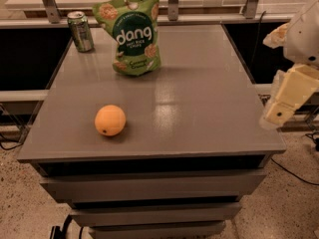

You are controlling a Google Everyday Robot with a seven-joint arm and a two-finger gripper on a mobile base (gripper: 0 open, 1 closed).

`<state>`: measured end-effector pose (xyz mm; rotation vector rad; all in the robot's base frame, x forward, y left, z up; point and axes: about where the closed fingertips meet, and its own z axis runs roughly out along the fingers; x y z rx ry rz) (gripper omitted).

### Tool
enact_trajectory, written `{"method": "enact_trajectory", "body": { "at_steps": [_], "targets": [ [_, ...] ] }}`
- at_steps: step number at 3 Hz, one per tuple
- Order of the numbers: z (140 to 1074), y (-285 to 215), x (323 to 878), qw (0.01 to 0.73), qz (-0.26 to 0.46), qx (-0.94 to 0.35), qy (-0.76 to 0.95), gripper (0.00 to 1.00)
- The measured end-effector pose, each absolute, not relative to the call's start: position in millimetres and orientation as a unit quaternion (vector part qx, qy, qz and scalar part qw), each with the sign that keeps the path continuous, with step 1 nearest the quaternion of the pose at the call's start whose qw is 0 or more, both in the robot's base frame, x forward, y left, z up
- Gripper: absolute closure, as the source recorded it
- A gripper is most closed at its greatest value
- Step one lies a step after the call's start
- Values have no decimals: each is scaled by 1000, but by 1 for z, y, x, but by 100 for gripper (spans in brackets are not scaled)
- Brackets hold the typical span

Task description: Move orange near green rice chip bag

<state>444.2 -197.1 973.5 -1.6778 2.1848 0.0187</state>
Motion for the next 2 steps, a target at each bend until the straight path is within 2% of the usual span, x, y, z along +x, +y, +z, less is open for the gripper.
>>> {"method": "enact_trajectory", "body": {
  "at_steps": [2],
  "targets": [
    [959, -96, 468, 332, 155, -580, 728, 0]
  ]
}}
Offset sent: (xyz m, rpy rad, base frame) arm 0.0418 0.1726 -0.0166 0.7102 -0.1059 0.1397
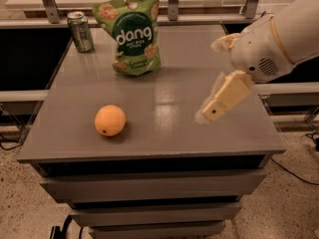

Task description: Move orange near green rice chip bag

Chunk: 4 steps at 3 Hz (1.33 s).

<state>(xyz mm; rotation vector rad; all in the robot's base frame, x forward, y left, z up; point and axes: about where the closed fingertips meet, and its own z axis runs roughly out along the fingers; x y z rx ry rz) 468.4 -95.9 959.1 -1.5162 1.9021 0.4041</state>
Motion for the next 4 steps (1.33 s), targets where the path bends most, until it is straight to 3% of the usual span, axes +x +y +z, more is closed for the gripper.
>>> {"method": "enact_trajectory", "body": {
  "at_steps": [2, 4],
  "targets": [
    [945, 10, 476, 402, 265, -574, 663, 0],
    [923, 70, 464, 415, 304, -587, 626, 0]
  ]
}}
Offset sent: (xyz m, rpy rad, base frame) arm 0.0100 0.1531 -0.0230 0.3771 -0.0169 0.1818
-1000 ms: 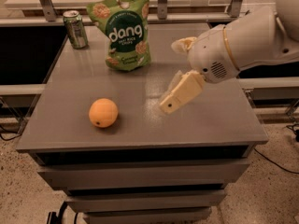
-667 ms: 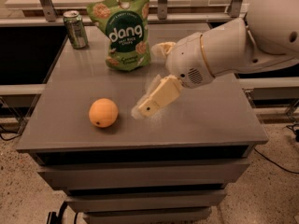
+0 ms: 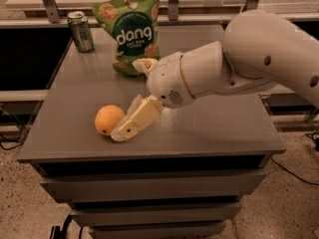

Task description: Move orange near green rice chip bag

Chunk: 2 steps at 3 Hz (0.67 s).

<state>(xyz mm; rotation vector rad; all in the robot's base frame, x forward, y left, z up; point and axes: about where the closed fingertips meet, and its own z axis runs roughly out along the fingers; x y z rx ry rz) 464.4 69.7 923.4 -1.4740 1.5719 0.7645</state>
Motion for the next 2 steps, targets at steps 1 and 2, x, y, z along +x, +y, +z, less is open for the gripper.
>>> {"method": "enact_trajectory", "body": {
  "at_steps": [1, 2],
  "targets": [
    [908, 90, 462, 413, 317, -589, 618, 0],
    [888, 104, 461, 407, 333, -587, 616, 0]
  ]
}}
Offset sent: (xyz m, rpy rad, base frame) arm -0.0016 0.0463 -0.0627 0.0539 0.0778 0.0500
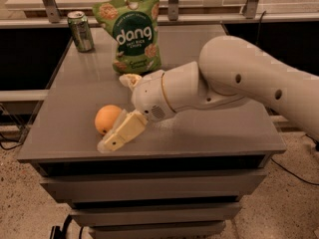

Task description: Move orange near green rice chip bag

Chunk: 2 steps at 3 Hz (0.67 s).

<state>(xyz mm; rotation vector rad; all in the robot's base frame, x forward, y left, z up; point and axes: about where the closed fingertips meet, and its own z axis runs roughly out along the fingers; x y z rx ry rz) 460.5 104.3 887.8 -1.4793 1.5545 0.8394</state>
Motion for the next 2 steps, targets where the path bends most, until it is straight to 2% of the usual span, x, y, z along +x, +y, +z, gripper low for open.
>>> {"method": "enact_trajectory", "body": {
  "at_steps": [1, 2],
  "targets": [
    [870, 115, 460, 397, 343, -586, 617, 0],
    [856, 126, 461, 387, 351, -589, 616, 18]
  ]
}}
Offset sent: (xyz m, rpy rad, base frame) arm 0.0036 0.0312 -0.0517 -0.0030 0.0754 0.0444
